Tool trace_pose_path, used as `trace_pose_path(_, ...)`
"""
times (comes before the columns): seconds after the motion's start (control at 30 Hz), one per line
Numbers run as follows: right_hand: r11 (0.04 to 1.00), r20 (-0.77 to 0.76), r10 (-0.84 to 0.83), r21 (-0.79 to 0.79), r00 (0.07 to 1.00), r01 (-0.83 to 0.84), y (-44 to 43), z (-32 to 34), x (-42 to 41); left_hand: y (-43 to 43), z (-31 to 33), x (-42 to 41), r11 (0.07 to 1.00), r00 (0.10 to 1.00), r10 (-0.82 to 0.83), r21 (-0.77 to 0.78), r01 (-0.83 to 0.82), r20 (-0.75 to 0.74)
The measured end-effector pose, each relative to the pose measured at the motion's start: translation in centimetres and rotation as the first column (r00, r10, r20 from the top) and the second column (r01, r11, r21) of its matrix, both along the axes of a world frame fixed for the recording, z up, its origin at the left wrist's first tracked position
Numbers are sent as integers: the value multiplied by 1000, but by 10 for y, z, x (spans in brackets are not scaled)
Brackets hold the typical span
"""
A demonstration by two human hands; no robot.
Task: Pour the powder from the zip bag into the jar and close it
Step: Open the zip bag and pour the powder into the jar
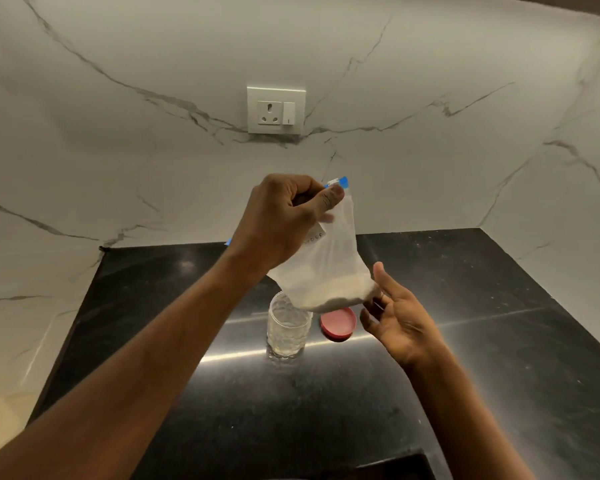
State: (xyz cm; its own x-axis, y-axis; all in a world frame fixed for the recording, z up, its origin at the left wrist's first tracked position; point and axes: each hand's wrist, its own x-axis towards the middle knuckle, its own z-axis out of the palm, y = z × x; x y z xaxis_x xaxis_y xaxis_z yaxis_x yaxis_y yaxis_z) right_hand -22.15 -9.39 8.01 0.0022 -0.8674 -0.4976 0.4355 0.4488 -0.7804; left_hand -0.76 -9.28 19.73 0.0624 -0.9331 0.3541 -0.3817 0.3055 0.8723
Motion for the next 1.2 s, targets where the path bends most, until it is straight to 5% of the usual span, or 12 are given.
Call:
trace_pose_path(0.1,996,75,-77,-47,994,81,3,-4,-15,-3,-7,-11,997,996,-71,19,73,-53)
trace_pose_path(0.3,997,-52,-82,-16,995,82,-1,-17,-23,-8,-16,-25,987,980,-138,59,147,-145)
trace_pose_path(0.63,905,57,-260,-334,964,263,-22,6,-59,-9,-42,-9,965,858,-83,176,197,-507)
trace_pose_path(0.8,800,-138,-293,-578,946,163,-24,15,-63,-3,-69,-2,960,778,-12,212,185,-628)
trace_pose_path(1.2,767,-169,-149,-641,974,6,-34,22,-62,6,-109,10,955,715,82,259,142,-694)
